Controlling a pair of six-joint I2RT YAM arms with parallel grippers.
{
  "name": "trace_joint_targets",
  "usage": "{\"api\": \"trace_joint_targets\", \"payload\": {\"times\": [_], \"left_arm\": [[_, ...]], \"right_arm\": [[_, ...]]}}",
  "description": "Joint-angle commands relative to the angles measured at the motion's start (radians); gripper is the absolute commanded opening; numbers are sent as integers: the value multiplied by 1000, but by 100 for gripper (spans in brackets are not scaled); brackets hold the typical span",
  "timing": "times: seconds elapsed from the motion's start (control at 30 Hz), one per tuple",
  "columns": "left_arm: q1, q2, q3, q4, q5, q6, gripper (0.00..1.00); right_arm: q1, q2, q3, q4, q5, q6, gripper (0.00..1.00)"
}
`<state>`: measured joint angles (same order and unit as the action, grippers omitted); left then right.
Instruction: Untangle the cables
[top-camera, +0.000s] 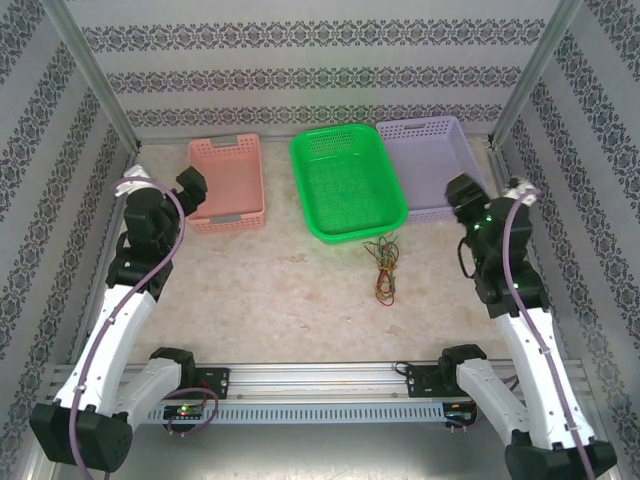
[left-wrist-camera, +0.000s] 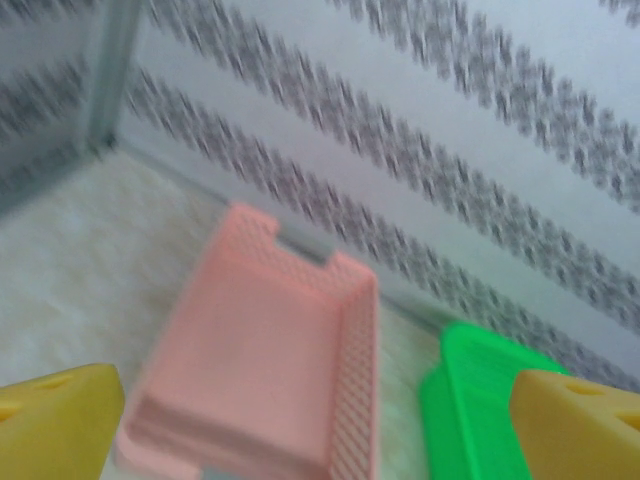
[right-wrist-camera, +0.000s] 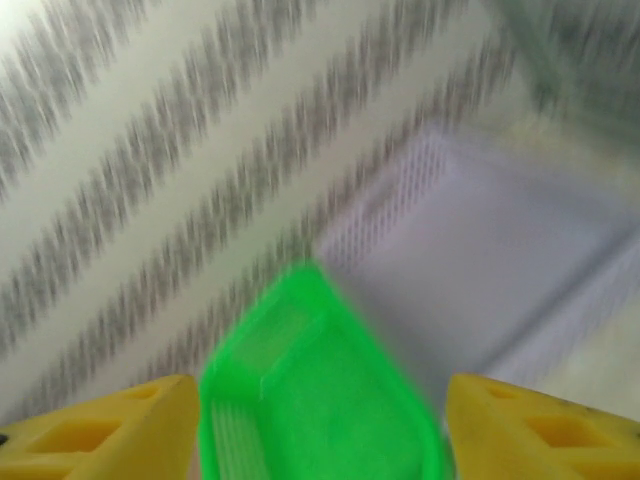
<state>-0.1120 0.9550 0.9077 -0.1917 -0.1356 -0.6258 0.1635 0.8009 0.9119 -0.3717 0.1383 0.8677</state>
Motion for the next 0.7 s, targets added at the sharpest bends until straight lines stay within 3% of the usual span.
{"api": "trace_joint_targets", "payload": {"times": [0.0,0.1,0.17,0.27,0.37,0.57,0.63,0.67], "left_arm": [[-123,100,44,-293,233,-138,95],[-314,131,34,-316,253,-141,87],[-399,128,-11,-277,275,-161,80],[-487,115,-69,-217,269,-199,79],[-535,119,-93,-166,274,-209,78],[-560,160,-79,-134,303,-198,77],[-566,177,-71,-129,309,-194,77],[-569,184,-69,-129,309,-195,77]], "right_arm": [[106,114,-82,-393,-215,270,62],[130,172,-209,-250,-307,422,63],[98,181,-278,-141,-311,488,64],[35,200,-373,16,-333,569,63],[26,261,-417,131,-365,575,63],[88,463,-292,157,-413,352,65],[95,544,-278,147,-437,341,60],[95,592,-273,145,-446,329,52]]}}
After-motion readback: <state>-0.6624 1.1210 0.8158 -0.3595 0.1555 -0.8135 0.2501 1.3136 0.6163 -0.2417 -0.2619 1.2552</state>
